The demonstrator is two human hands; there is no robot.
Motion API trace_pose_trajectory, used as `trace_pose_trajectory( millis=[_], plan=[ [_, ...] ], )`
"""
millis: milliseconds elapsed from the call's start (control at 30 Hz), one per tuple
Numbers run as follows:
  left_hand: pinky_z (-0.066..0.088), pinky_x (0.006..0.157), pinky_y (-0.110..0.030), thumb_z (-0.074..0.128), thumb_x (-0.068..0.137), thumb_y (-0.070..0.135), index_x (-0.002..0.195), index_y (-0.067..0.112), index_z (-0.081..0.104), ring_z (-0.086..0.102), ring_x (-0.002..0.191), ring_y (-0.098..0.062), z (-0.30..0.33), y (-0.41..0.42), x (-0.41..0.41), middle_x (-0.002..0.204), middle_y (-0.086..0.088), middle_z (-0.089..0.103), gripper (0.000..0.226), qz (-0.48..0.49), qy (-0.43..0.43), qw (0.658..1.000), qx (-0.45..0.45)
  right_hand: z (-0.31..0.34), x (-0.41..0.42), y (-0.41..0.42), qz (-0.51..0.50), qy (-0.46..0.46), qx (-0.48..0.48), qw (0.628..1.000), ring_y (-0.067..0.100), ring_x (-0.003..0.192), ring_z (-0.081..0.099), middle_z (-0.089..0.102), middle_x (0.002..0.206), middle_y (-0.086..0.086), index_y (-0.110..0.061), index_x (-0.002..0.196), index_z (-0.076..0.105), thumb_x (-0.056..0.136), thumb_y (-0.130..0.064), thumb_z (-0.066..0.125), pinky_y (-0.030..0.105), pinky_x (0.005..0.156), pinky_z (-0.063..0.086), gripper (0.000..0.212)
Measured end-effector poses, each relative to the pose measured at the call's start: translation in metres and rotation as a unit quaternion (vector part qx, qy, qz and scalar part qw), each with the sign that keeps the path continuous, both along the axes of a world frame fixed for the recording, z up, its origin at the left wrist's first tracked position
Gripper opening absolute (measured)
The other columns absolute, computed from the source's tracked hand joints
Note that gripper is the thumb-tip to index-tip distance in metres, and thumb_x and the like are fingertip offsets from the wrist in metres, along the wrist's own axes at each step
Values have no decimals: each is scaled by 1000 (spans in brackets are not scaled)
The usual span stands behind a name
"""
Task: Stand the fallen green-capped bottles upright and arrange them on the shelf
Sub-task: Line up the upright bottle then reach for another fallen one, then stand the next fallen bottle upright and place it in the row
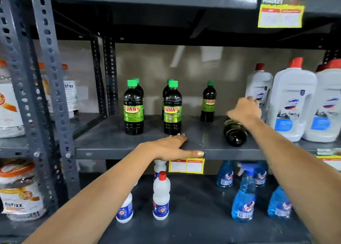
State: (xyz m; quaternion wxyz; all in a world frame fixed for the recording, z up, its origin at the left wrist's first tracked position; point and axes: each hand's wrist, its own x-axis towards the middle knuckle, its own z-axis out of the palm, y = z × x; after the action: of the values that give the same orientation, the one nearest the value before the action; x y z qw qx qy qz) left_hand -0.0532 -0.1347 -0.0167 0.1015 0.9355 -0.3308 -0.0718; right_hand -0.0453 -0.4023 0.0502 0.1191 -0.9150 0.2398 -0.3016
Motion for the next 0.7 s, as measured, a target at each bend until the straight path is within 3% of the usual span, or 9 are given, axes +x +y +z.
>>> trace_pose_trajectory(
  millis=[67, 200, 333, 433, 533, 633, 700],
  plan=[
    [11, 121, -43, 29, 59, 99, 158, 20, 7, 2, 151, -19, 0, -8, 1, 165, 4, -1, 128, -7, -5, 1000, 10, 1, -6, -17, 0, 104, 57, 993, 39, 114, 59, 61, 125, 21, -2, 118, 59, 71, -51, 74, 42, 90, 52, 70],
    [13, 120, -40, 28, 64, 97, 158, 19, 7, 5, 151, -15, -4, -19, 2, 165, 2, 1, 124, -9, -51, 999, 17, -12, -9, -29, 74, 229, 271, 932, 29, 73, 69, 69, 101, 15, -7, 106, 59, 67, -84, 54, 24, 57, 50, 87],
    [16, 120, -39, 20, 58, 100, 157, 19, 9, 8, 150, -14, -9, -20, 4, 165, 2, 4, 129, -10, -76, 997, 9, -22, -3, -25, 130, 182, 342, 913, 20, 77, 66, 67, 97, 10, -17, 99, 62, 72, -73, 62, 21, 45, 49, 62],
    [18, 119, -39, 27, 63, 97, 157, 17, 9, 12, 150, -17, -7, -20, 4, 165, -1, 7, 125, -19, -88, 996, 20, -28, 2, -16, 170, 128, 393, 895, 21, 71, 66, 67, 85, 11, -15, 98, 62, 79, -56, 67, 25, 46, 51, 46],
    [25, 115, -37, 45, 76, 83, 155, 15, 15, 26, 145, -25, -5, -23, 4, 163, -1, 18, 109, -30, -103, 994, 32, -39, 12, -10, 185, 22, 460, 868, 24, 75, 68, 68, 89, 12, -10, 106, 58, 76, -55, 71, 30, 49, 54, 56],
    [31, 110, -38, 47, 77, 83, 151, 17, 24, 36, 137, -26, -6, -26, 8, 155, 1, 30, 102, -19, -109, 994, 12, -51, 23, -5, 182, -89, 497, 844, 27, 93, 69, 68, 109, 12, -8, 119, 53, 58, -72, 72, 40, 72, 60, 90],
    [32, 108, -37, 45, 79, 81, 149, 19, 26, 37, 135, -25, -8, -26, 10, 153, 1, 33, 96, -16, -112, 994, 0, -56, 25, -4, 197, -134, 482, 843, 27, 100, 66, 67, 113, 10, -11, 111, 53, 58, -76, 68, 44, 90, 55, 85]
  ],
)
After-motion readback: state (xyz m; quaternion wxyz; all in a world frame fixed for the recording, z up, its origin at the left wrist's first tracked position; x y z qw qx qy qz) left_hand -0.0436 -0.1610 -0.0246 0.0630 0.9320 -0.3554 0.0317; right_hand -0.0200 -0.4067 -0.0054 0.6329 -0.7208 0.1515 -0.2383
